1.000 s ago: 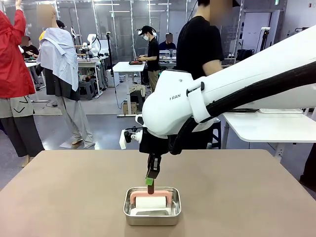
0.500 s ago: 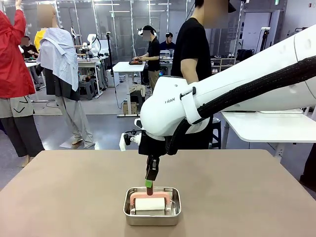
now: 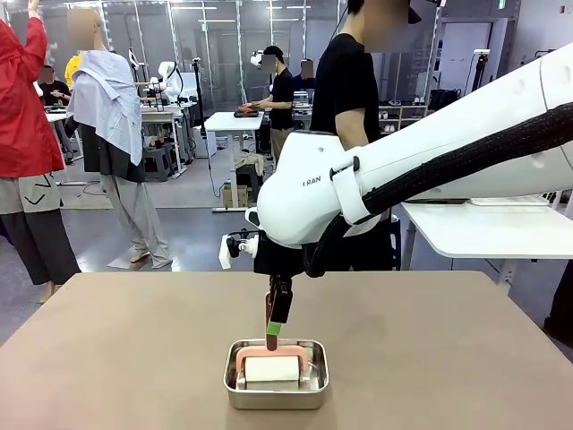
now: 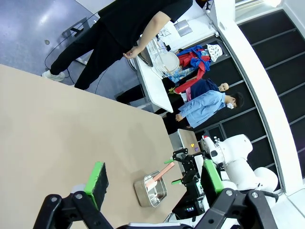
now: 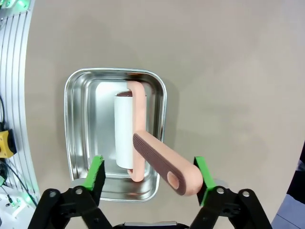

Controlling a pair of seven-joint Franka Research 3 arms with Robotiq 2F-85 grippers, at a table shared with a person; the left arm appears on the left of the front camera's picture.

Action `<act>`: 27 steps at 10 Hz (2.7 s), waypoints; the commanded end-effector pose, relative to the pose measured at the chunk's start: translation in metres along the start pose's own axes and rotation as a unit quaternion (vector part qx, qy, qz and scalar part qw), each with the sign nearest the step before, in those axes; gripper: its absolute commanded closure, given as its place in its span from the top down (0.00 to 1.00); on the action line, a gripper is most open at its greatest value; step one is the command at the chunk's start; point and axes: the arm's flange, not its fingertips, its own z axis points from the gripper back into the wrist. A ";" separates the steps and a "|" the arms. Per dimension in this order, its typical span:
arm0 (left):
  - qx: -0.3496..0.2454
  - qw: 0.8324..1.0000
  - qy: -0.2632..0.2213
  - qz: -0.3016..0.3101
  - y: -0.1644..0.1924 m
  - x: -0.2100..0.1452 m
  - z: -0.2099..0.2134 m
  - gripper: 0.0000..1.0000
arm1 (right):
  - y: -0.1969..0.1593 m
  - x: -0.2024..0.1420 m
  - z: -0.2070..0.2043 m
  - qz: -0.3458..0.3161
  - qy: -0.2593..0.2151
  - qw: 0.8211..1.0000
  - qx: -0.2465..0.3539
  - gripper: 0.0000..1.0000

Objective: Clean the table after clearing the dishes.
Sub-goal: Place the Lint Roller back on top of the Airtight Container.

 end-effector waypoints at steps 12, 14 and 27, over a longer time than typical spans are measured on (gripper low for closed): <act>-0.009 1.000 -0.005 0.000 -0.002 0.001 0.002 1.00 | -0.002 -0.001 0.002 0.001 -0.001 1.000 -0.006 1.00; -0.009 1.000 -0.005 0.000 -0.002 0.001 0.002 1.00 | -0.071 -0.070 0.048 -0.247 -0.138 0.959 0.033 1.00; -0.009 1.000 -0.005 0.000 -0.002 0.001 0.002 1.00 | 0.017 -0.627 0.106 -0.631 -0.372 0.636 0.242 1.00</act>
